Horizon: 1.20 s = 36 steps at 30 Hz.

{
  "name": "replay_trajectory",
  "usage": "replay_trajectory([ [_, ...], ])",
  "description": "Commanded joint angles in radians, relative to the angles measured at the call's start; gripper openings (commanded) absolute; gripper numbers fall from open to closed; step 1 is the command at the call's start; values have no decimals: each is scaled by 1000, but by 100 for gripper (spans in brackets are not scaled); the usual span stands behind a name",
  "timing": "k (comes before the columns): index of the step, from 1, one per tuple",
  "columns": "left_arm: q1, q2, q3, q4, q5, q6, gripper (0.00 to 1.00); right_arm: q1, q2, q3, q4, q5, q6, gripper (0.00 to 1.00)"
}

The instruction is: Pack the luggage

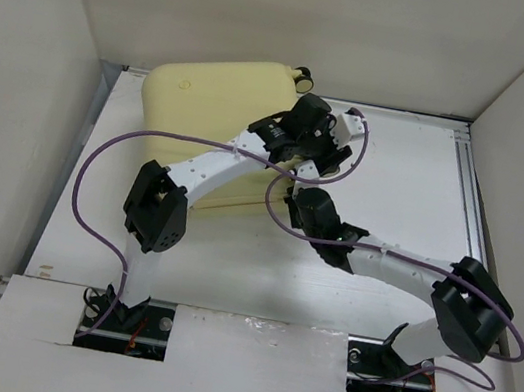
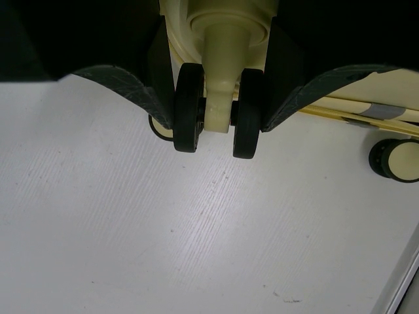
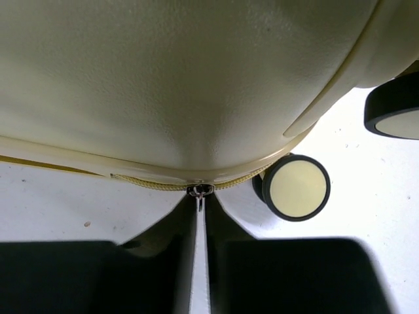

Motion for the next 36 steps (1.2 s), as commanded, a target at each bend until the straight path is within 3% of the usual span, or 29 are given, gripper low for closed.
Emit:
replay_trajectory([
  [1, -11, -47, 39, -50, 51, -84, 0, -14, 50, 37, 102, -72, 32, 18],
  [3, -11, -47, 39, -50, 51, -84, 0, -14, 73, 48, 102, -62, 41, 18],
  [8, -11, -47, 39, -50, 51, -84, 0, -14, 73, 66, 102, -34, 64, 0],
  [12, -11, -47, 39, -59, 51, -84, 0, -14, 55, 34, 102, 40, 136, 0],
  [17, 19, -65, 39, -69, 51, -75, 0, -138, -2, -103, 104, -17, 329, 0],
  [23, 30, -95, 48, -89, 41, -66, 0, -213, -62, -159, 164, -55, 373, 0],
  [34, 30, -96, 66, -89, -2, -77, 0, -245, -120, -240, 254, -58, 439, 0],
  [36, 30, -96, 76, -89, 10, -87, 0, -245, -146, -294, 358, -97, 387, 0],
])
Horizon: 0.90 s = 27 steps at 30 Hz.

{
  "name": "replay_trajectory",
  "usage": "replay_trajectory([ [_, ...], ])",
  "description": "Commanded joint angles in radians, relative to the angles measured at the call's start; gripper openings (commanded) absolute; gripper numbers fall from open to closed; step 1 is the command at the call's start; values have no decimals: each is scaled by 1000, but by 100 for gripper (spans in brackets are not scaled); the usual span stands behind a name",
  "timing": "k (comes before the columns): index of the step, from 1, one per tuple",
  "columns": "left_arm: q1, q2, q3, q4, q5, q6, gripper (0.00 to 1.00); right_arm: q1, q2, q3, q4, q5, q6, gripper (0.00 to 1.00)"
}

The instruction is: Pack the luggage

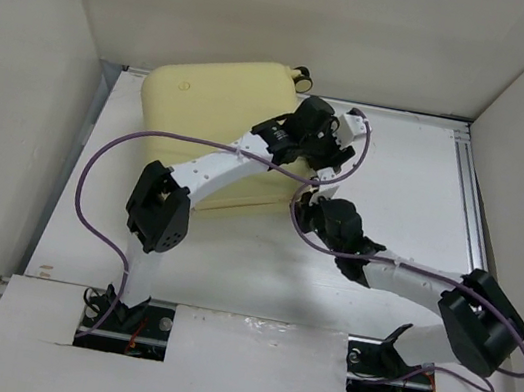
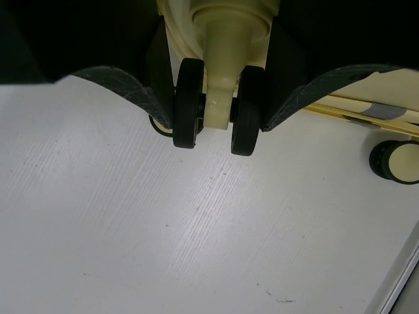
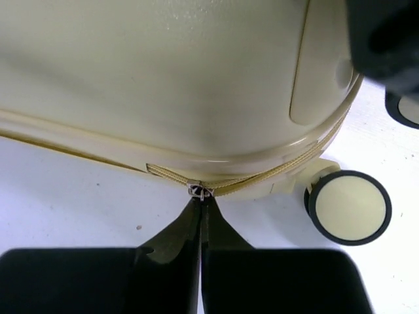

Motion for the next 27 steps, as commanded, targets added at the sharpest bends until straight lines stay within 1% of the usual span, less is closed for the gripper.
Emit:
replay_trajectory([
  [1, 32, -95, 81, -109, 60, -68, 0, -130, -58, -94, 88, 168, 253, 0],
  [2, 32, -95, 90, -118, 60, -68, 0, -116, -58, -94, 88, 167, 204, 0],
  [4, 32, -95, 90, -118, 71, -68, 0, -107, -68, -82, 71, 190, 190, 0],
  [7, 32, -95, 90, -118, 71, -59, 0, -128, -79, -91, 62, 203, 203, 0],
  [10, 41, -95, 90, -128, 71, -47, 0, -161, -101, -122, 90, 174, 240, 0],
  [15, 41, -116, 76, -138, 83, -37, 0, -193, -101, -122, 90, 154, 228, 0],
  [18, 41, -139, 40, -138, 97, -27, 0, -230, -82, -113, 102, 108, 228, 0],
  [19, 41, -154, 30, -138, 106, -27, 0, -263, -73, -113, 114, 97, 240, 0],
  [23, 41, -182, 9, -148, 106, 4, 0, -354, -64, -171, 270, -3, 324, 0],
  [27, 41, -202, 0, -180, 117, 15, 0, -365, -7, -108, 260, -59, 285, 0],
])
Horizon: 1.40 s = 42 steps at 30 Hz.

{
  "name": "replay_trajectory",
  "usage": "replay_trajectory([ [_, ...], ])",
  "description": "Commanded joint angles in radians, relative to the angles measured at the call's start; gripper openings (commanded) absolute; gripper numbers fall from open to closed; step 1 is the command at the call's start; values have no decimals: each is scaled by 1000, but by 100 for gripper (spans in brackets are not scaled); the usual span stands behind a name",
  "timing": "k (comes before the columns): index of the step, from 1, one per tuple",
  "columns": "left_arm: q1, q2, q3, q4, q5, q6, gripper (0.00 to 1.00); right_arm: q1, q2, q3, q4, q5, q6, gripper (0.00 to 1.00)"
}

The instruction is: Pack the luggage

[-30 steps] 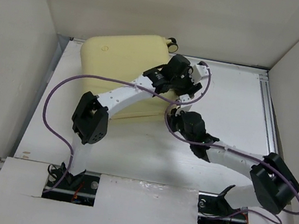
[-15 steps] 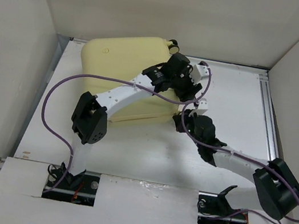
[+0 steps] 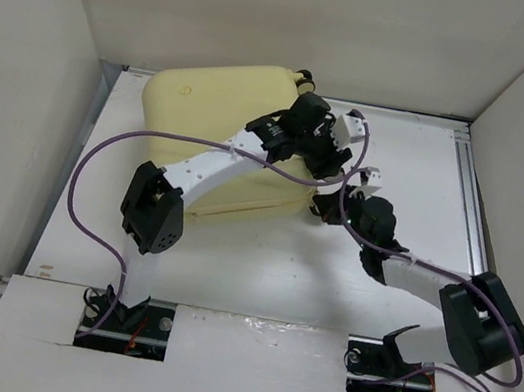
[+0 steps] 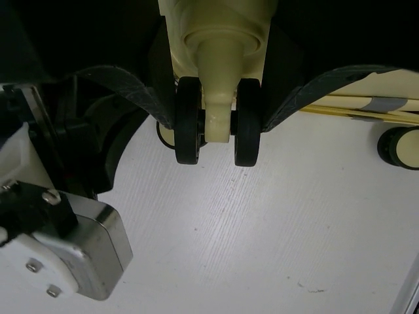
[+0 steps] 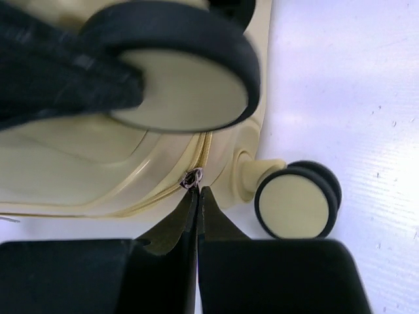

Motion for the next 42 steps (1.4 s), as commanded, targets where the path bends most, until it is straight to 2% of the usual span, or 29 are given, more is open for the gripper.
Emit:
replay_trajectory([
  [1, 32, -177, -6, -124, 12, -16, 0, -104, 40, 38, 69, 150, -39, 0],
  [5, 32, -187, -28, -133, 12, -7, 0, -113, 96, 77, 69, 80, -50, 0],
  [12, 32, -162, -15, -122, -13, 18, 0, -99, 139, 58, 209, -60, -50, 0],
  [15, 8, -118, 29, -136, -49, 62, 22, -90, 157, 35, 261, -69, -37, 0],
  [16, -4, -81, 44, -145, -65, 62, 44, -90, 171, 35, 270, -69, -28, 0],
  [18, -5, -43, 103, -163, -77, 73, 66, -90, 183, 26, 292, -81, -28, 0],
  [19, -5, -27, 118, -173, -94, 62, 73, -81, 183, 26, 292, -94, -28, 0],
  [20, -5, -15, 130, -142, -126, 62, 90, -81, 183, 26, 292, -94, -28, 0],
  [21, -5, -15, 130, -142, -126, 62, 90, -81, 183, 26, 292, -94, -28, 0],
  [22, -5, -27, 100, -127, -126, 71, 97, -81, 183, 17, 292, -94, -28, 0],
  [23, -5, -38, 83, -112, -126, 71, 99, -81, 183, 17, 292, -94, -28, 0],
  [26, -5, -38, 60, -96, -88, 133, 100, -81, 192, 17, 292, -94, -28, 0],
  [33, 29, 105, 219, -237, 160, 127, 100, -81, 192, 28, 283, -103, -37, 0],
  [35, 29, 138, 229, -237, 176, 127, 100, -81, 203, 28, 283, -103, -37, 0],
  [38, 29, 183, 279, -265, 116, 115, 100, -81, 203, 28, 292, -103, -37, 0],
  [40, 40, 226, 305, -291, 102, 105, 94, -81, 203, 19, 292, -103, -37, 0],
  [42, 49, 235, 319, -327, 124, 105, 80, -81, 194, 18, 292, -94, -37, 0],
])
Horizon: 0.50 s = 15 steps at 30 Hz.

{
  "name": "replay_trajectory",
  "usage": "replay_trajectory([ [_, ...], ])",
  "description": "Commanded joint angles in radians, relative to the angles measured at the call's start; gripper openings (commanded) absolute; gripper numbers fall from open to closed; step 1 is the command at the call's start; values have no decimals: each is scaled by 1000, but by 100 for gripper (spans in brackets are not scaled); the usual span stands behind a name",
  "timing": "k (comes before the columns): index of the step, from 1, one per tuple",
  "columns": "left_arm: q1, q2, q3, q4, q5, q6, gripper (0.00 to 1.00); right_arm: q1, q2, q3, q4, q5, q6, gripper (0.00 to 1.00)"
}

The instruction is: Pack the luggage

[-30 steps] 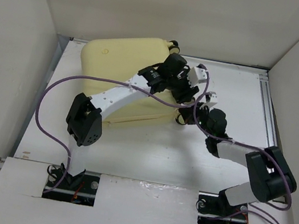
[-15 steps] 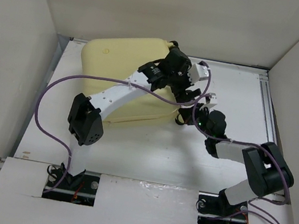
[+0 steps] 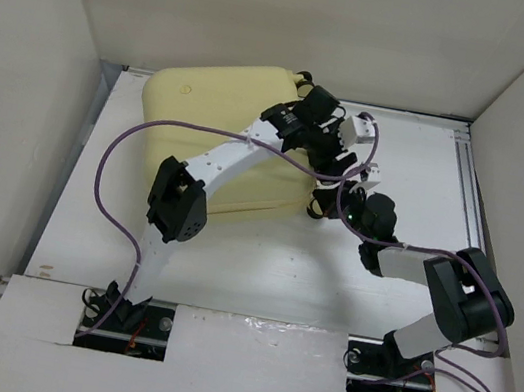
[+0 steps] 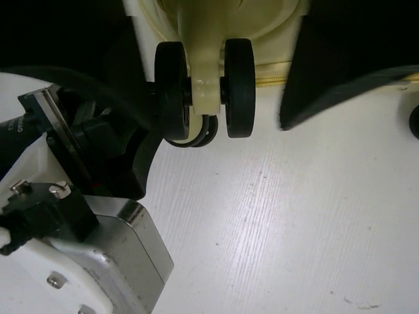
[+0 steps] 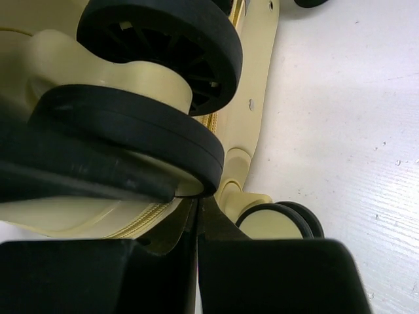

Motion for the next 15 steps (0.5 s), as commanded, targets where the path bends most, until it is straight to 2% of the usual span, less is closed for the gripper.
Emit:
replay_trajectory([
  [1, 25, 30, 30, -87, 21, 0, 54, -10, 0, -5, 36, 42, -17, 0],
  [3, 36, 30, 30, -108, 55, -10, 27, -10, 0, -5, 23, 51, -17, 0],
  [4, 36, 13, 30, -108, 55, -10, 10, -10, 0, -5, 10, 51, -17, 0],
  [5, 47, 1, 11, -108, 55, -27, 0, -10, -11, -5, -15, 60, -17, 0],
  [10, 56, -75, -41, -84, 51, -27, 0, -48, -32, -40, -49, 117, 7, 0],
  [15, 56, -145, -61, -156, 61, 62, 0, -122, -63, -37, -116, 117, 17, 0],
])
